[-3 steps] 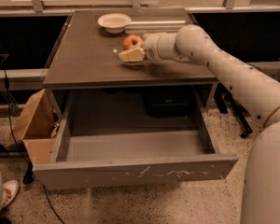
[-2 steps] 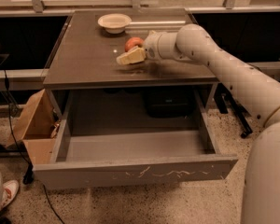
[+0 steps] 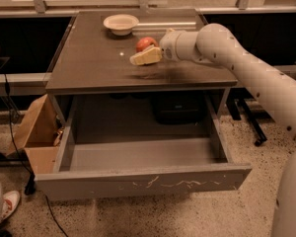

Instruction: Pick apple from top drawer and place on counter

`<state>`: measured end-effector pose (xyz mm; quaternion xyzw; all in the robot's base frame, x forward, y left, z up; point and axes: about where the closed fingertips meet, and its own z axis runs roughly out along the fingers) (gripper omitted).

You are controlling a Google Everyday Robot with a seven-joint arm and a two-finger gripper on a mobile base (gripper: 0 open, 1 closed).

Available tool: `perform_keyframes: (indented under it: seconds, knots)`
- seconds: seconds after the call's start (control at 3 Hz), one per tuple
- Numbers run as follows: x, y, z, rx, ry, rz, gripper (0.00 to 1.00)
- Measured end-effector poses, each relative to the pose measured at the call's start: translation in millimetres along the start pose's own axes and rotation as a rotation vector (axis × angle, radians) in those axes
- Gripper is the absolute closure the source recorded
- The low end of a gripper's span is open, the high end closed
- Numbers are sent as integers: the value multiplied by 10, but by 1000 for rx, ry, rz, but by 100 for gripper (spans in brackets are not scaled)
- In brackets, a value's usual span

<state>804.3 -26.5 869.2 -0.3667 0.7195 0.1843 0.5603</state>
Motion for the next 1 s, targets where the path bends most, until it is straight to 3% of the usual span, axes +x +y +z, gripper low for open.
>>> perform_keyframes:
  seconds: [1.0]
  knots:
    - [139,-173,-819,136,-46,65,0]
